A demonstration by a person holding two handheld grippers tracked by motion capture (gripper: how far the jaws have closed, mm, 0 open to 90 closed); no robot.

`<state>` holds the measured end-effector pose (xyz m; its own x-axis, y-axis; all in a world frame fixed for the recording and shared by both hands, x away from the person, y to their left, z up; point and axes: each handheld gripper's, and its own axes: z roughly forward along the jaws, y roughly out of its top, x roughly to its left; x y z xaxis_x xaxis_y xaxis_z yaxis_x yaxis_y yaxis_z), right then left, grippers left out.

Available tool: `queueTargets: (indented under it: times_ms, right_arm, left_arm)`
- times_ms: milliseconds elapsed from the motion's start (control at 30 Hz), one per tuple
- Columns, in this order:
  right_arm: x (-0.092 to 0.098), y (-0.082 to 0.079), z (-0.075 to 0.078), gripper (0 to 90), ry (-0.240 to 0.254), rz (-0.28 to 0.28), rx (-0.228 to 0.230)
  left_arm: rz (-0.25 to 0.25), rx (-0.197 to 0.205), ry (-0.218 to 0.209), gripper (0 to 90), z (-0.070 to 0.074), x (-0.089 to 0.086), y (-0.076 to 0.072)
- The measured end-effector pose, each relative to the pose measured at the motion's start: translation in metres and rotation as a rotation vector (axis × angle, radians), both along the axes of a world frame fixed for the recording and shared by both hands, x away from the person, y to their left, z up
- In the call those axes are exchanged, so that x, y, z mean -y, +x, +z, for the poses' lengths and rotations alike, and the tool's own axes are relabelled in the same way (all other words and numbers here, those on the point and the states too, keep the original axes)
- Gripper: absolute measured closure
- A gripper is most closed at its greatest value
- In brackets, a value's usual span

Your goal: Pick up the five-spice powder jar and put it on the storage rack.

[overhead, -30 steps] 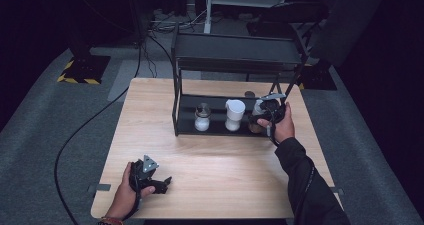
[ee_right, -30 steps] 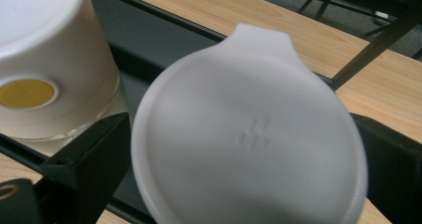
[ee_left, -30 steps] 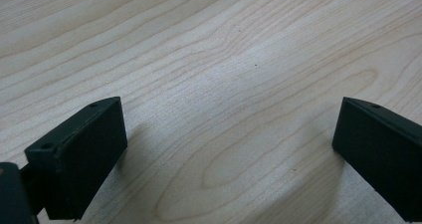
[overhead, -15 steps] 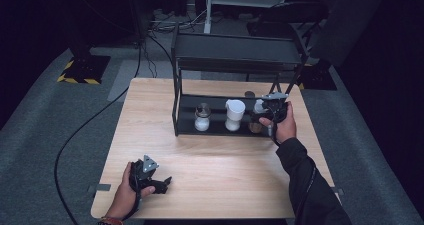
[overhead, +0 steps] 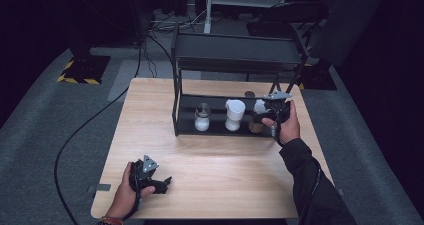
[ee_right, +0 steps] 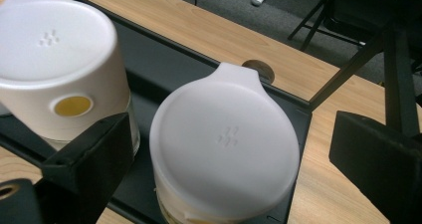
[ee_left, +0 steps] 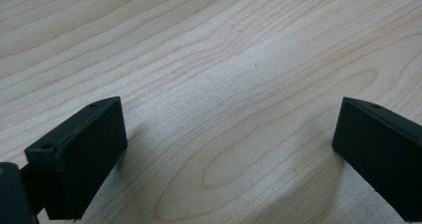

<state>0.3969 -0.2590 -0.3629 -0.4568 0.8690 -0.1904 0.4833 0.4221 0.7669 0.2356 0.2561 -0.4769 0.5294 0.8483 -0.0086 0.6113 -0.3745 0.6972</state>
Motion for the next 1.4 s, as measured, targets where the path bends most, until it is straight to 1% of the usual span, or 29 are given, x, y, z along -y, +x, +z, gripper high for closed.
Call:
queueTargets:
  times_ms: [167,233,400,467,733,900,967,1067,1133,1233,1400]
  right_arm:
    - [0.001,-0.005,0.003,3.8,-0.004,0.027,0.011]
    - [0.003,-0.007,0.004,3.7,0.001,0.030,0.015]
    - [0.004,-0.011,0.007,3.8,-0.011,0.048,0.025]
    - [0.006,-0.014,0.007,3.6,-0.006,0.052,0.028]
    - [0.013,-0.026,0.003,3.5,-0.002,0.068,0.042]
    - [0.020,-0.032,0.000,3.5,0.002,0.082,0.042]
    - [0.020,-0.035,-0.003,3.5,-0.006,0.083,0.047]
    - [0.025,-0.038,-0.005,3.5,0.008,0.101,0.040]
    - [0.025,-0.041,-0.006,3.5,-0.001,0.109,0.047]
    - [0.027,-0.047,-0.009,3.5,0.004,0.121,0.059]
    - [0.028,-0.057,-0.014,3.5,-0.016,0.141,0.081]
  left_arm:
    - [0.000,0.000,-0.001,0.7,0.000,0.000,0.000]
    - [0.000,0.000,-0.001,0.7,0.000,0.000,0.000]
    - [0.000,0.000,0.000,0.7,0.000,0.000,0.000]
    - [0.000,0.000,0.000,0.7,0.000,0.000,0.000]
    - [0.000,0.000,0.000,0.7,0.000,0.000,0.000]
    - [0.000,0.000,0.000,0.6,0.000,0.000,0.000]
    - [0.000,0.000,0.000,0.6,0.000,0.000,0.000]
    - [0.000,0.000,0.000,0.7,0.000,0.000,0.000]
    - [0.000,0.000,0.000,0.7,0.000,0.000,0.000]
    - [0.000,0.000,0.000,0.7,0.000,0.000,0.000]
    - [0.000,0.000,0.000,0.7,0.000,0.000,0.000]
